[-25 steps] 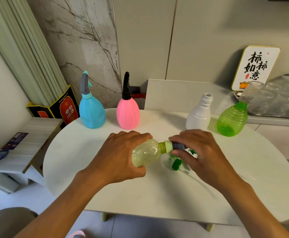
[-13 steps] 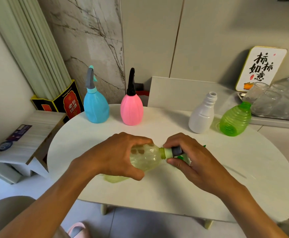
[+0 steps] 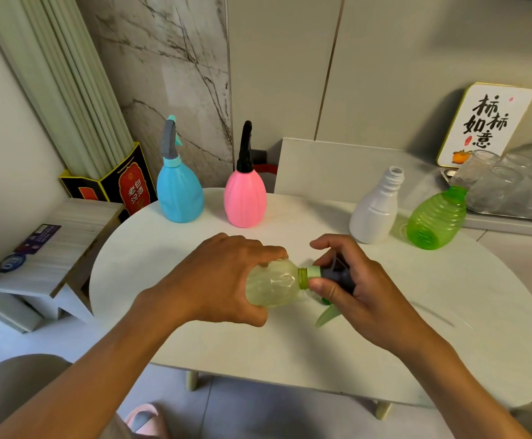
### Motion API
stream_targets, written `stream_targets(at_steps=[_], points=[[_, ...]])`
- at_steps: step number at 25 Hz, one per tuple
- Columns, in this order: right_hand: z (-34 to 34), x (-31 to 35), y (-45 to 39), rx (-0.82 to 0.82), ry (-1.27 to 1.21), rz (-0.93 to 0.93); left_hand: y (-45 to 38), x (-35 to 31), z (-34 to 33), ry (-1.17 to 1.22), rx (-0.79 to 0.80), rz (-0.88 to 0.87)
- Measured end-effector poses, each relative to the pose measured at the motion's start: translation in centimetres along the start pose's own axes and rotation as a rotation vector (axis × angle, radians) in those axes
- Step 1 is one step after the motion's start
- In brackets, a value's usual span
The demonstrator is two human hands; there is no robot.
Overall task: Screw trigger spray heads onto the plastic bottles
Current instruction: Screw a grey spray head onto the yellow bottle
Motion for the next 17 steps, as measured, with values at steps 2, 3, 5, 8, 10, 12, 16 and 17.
stream_targets(at_steps=[2,3,5,8,10,12,16,17], points=[[0.0,-0.3,-0.1,-0.004,-0.028,-0.038,0.0,0.0,-0.1,-0.045,-0.020,-0.036],[-0.1,-0.3,-0.2,0.000,-0.034,-0.052,-0.1,0.1,-0.3,-0.068,-0.024,-0.048],[-0.2,-0.2,-0.2,0.022,-0.035,-0.047,-0.3,0.1,-0.4,-0.102,-0.044,-0.065],[0.3,0.3,-0.1,0.024,0.064,0.002,-0.4,-0.2,0.0,-0.188,-0.093,-0.111],[0.7,0.5,-0.1,0.002,0.076,-0.004,-0.4,-0.6,0.3,-0.268,-0.165,-0.172],[0.7,0.3,-0.1,-0.015,-0.048,-0.063,-0.5,-1.0,0.5,-0.327,-0.216,-0.213],[0.3,-0.2,-0.1,-0.005,-0.180,-0.201,-0.6,-1.4,0.3,-0.361,-0.228,-0.221],[0.2,-0.3,-0.1,0.006,-0.204,-0.217,-0.7,-1.4,0.2,-0.361,-0.228,-0.214]])
Point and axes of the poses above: each hand's wrist, its own y-axis away from the middle knuckle, its own z-axis out of the back of the hand, x = y × z, the point moved 4 cm from there along -y, towards the middle knuckle, and after that the axes turned 4 degrees about -x, right-handed, at the moved point
